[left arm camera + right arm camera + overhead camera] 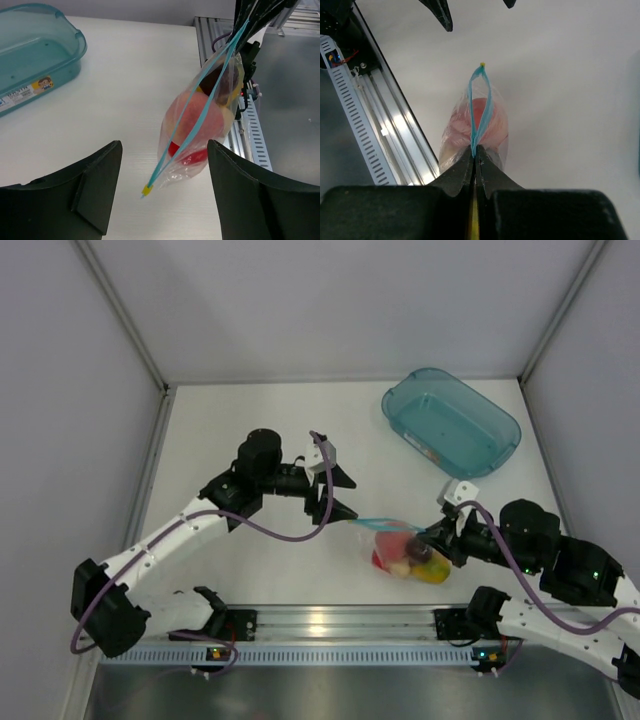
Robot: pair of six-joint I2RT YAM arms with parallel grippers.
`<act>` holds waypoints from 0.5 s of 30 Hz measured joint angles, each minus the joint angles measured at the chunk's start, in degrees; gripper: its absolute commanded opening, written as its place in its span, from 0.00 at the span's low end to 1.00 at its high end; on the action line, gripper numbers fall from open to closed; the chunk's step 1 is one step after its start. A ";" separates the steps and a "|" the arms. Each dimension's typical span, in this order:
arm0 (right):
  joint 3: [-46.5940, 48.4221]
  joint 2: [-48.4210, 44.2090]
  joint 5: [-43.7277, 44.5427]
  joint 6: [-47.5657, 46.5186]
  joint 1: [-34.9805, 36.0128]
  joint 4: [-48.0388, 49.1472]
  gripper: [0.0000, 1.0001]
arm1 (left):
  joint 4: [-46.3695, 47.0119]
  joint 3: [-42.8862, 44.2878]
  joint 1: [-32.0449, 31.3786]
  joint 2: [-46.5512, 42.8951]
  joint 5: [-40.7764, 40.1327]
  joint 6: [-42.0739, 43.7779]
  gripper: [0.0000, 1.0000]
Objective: Open the zip-top bag and remove the fake food
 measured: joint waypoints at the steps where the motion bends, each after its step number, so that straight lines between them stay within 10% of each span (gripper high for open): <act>1: 0.00 0.00 -0.33 -0.33 0.00 0.11 0.00 | 0.13 0.66 -0.96 0.31 -0.44 -0.02 0.73; 15: -0.17 -0.02 -4.66 -3.19 0.00 0.35 0.00 | 3.41 1.49 -4.66 7.67 -3.30 -1.33 0.61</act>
